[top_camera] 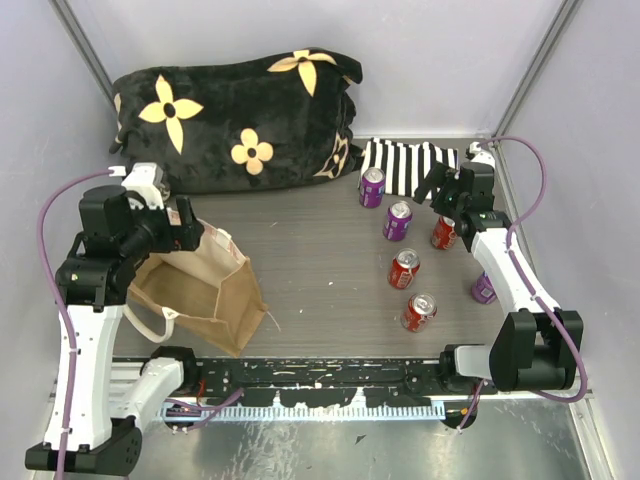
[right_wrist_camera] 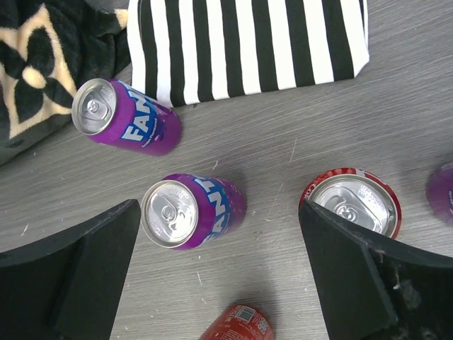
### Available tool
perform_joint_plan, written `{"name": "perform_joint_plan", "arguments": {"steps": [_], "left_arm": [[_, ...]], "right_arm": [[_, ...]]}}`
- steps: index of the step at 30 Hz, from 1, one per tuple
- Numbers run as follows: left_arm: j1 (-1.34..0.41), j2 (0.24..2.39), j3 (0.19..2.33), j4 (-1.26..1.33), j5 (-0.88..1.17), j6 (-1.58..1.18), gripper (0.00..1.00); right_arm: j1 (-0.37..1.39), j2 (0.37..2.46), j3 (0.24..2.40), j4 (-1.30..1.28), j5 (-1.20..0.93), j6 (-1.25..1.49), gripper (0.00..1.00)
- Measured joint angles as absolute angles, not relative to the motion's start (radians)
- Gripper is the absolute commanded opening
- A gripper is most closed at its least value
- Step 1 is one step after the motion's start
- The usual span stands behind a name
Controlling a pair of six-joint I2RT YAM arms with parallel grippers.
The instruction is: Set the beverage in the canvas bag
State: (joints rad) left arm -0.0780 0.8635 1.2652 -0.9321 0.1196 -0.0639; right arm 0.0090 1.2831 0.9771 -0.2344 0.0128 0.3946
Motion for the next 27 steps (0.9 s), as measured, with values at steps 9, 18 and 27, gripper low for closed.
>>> {"name": "perform_joint_plan", "arguments": {"steps": [9, 18, 27], "left_arm": [[0.019, 0.973, 1.422, -1.087, 0.045, -0.154, 0.99], [0.273, 0.990, 1.531, -1.312, -0.008, -0.245, 0.98], [0.402, 0.902, 1.576, -1.492, -0.047, -0.267, 0.99]], "right_arm": [[0.009, 1.348, 1.042, -0.276, -0.197, 0.299, 0.94], [0.242, 1.665, 1.487, -0.391, -0.383, 0.175, 0.93], [0.462, 1.791, 1.619, -0.207, -0.622, 0.270, 0.90]]}}
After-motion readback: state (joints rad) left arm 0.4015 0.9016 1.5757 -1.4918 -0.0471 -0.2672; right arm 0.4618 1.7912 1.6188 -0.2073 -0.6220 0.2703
